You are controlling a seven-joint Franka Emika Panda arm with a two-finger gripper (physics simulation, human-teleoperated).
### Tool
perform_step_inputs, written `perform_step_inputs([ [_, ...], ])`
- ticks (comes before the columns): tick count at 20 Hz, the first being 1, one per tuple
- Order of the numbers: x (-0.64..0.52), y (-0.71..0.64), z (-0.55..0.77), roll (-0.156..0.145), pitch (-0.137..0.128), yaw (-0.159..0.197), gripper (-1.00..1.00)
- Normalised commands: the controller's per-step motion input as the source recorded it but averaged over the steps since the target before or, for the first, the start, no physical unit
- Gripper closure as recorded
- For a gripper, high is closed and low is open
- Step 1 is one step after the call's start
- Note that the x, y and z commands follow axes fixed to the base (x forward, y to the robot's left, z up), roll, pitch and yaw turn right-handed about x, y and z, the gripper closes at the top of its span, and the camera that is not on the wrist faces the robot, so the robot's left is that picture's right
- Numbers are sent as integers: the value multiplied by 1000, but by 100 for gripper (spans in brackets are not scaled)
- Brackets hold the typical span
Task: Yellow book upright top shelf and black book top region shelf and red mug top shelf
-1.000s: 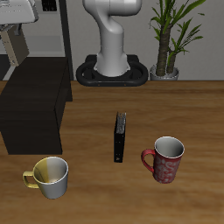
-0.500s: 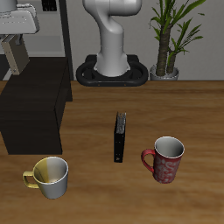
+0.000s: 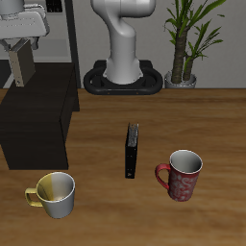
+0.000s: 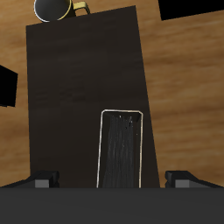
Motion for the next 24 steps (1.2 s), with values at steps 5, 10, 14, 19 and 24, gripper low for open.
perform_step_inputs([
  [5,-13,6,125,-23,-7,2,-100],
  [10,-127,242,415,-40,-71,42,-100],
  [14,-101,398,431,-125,-96,33,-100],
  [19,100,690,194,-104,-55,115,-100],
  [24,310,634,44,-119,-3,45,-100],
])
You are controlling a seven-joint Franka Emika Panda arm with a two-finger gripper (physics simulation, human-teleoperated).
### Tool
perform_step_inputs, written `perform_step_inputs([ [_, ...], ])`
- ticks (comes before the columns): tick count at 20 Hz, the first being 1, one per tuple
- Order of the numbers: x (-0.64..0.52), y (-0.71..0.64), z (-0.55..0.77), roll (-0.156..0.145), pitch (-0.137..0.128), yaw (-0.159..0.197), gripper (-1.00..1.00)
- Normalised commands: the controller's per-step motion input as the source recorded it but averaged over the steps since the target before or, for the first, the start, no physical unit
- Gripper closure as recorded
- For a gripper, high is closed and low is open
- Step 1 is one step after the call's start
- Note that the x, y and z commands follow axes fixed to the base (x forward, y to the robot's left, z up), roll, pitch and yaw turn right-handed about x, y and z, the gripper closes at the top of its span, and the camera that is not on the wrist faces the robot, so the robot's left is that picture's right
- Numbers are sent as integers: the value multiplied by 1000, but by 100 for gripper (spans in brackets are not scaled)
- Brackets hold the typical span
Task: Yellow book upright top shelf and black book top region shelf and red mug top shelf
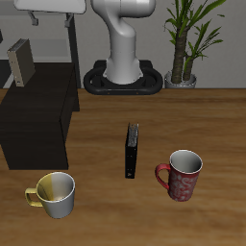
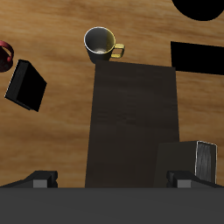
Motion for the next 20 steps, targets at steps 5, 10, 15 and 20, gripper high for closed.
perform_step_inputs([
  [5,374,715,-72,-17,21,-25,-100],
  [10,276,707,-103,19,-6,-6,-100],
  [15,352,620,-144,24,-2,-34,-100],
  [20,407,551,-319,117,36,-23,-100],
])
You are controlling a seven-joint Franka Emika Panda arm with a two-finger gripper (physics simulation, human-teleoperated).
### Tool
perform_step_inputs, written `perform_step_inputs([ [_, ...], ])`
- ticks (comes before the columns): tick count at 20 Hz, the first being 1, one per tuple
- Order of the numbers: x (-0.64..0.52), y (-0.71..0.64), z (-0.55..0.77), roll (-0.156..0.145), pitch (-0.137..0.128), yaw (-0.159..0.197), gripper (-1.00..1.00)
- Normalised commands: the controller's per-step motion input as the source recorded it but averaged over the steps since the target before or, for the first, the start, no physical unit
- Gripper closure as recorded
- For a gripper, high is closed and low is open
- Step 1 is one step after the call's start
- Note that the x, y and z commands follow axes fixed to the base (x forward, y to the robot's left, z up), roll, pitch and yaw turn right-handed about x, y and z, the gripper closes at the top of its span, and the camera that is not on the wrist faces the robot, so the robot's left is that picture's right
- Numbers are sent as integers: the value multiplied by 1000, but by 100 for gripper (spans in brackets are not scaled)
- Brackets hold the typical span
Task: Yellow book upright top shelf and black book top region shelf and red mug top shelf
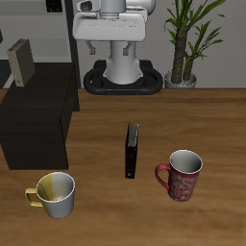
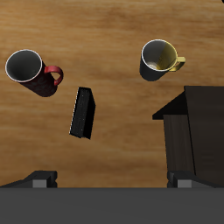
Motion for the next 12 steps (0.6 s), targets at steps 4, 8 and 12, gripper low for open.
perform_step_inputs([
  [4,381,335,-435,10,2,-26,-100],
  [8,253,194,-538,11,36,-50,-100],
  [12,154,98,-336,-4,-13,-23,-100],
])
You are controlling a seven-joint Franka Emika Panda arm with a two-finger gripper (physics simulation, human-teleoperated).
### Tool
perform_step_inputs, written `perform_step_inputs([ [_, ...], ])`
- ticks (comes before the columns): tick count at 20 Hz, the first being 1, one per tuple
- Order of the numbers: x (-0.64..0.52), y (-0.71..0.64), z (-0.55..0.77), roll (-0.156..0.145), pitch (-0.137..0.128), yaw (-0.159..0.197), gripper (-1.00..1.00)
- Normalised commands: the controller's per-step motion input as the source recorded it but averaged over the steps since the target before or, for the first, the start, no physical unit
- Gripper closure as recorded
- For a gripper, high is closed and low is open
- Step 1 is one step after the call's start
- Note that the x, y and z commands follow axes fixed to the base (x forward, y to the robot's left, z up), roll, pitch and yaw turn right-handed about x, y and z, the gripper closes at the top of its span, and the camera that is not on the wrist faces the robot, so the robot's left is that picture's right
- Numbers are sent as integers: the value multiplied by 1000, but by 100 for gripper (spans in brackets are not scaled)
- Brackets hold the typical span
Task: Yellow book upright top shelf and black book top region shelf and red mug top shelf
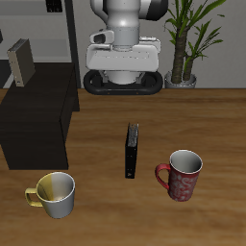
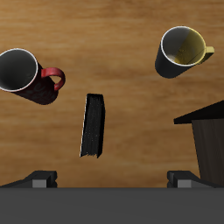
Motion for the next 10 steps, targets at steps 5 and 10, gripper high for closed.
perform_step_inputs([
  [5,223,59,-452,-22,-3,-14,-100],
  [10,249,-98,-386,-39,44,12,-100],
])
